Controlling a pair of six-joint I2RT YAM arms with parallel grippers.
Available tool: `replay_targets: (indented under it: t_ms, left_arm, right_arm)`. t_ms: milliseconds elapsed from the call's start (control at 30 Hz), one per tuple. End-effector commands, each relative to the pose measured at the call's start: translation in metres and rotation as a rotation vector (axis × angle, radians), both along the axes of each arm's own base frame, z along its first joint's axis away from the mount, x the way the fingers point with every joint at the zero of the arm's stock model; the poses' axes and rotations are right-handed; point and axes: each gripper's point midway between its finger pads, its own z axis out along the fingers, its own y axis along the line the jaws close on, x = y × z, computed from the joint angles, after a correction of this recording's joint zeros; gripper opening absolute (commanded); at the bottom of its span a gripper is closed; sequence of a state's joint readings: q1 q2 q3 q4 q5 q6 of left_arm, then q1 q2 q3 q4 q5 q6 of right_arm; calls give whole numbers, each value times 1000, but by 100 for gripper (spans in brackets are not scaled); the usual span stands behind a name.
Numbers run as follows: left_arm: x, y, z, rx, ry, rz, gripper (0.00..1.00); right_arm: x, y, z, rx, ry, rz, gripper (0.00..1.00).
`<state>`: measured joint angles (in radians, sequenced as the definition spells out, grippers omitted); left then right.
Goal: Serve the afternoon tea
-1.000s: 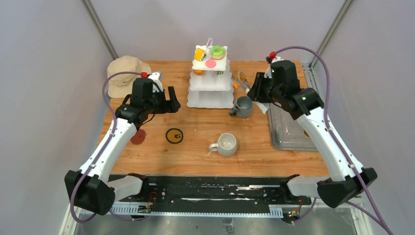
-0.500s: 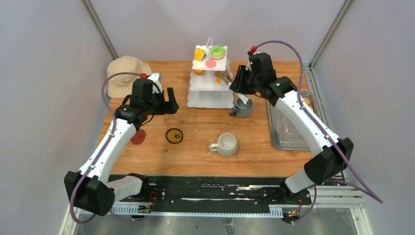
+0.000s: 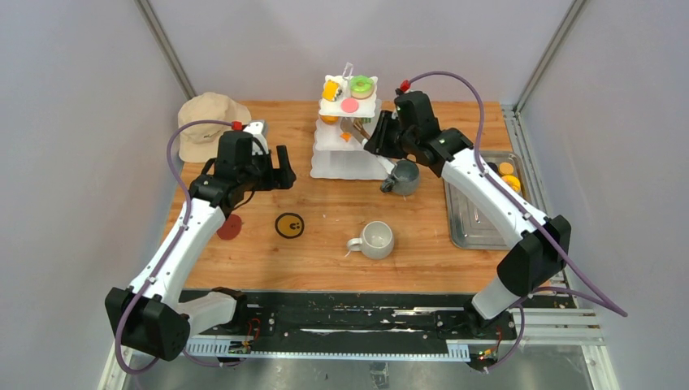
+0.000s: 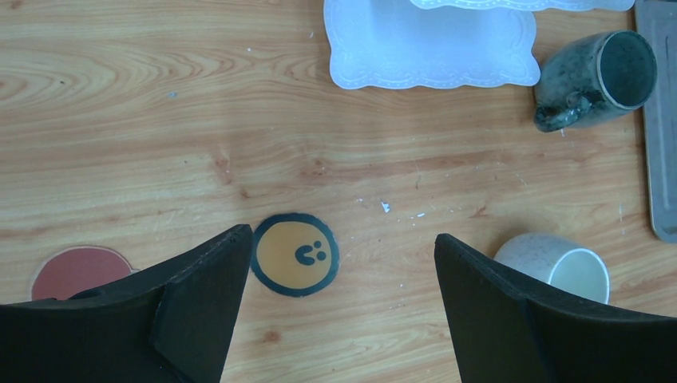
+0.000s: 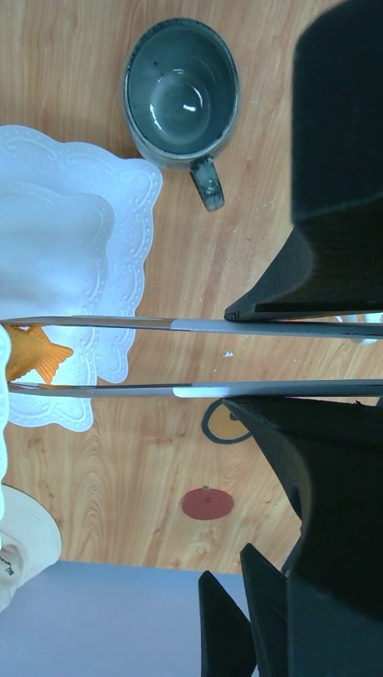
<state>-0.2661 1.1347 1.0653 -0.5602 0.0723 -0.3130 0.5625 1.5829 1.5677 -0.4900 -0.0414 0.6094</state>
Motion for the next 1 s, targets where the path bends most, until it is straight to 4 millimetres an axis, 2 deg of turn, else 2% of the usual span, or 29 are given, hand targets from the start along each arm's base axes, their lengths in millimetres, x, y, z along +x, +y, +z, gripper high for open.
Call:
replay_targets:
  t_ms: [0,200,300,433,567,733,867,967]
  left_arm:
    - [-3,2,2,14,-18,-5,89]
    - [-4,1,3,13,-21,-8,89]
    - [-3,0,3,8,-20,-11,89]
    - [-3,-1,4,3,-21,-12,89]
    - [-3,-1,4,3,-22,-13,88]
    - [-3,-2,5,0,-23,-17,89]
    - [-1,-3,4,-1,-22,-19,89]
    - [0,-5,4,-8,-18,-27,89]
  right_arm:
    - [3,13,20,54,-55,-6,35]
    - [0,7,19,43,-59,-21,45]
    - [0,6,18,37,-60,-25,46]
    - [-3,3,22,37,-68,-24,40]
    - [-12,-12,27,8,-90,-47,28]
    - [-35,-47,15,-85,-87,-94,13]
    - [-62,-94,10,-175,-87,-177,4]
    - [-83,-139,3,-277,-70,-272,0]
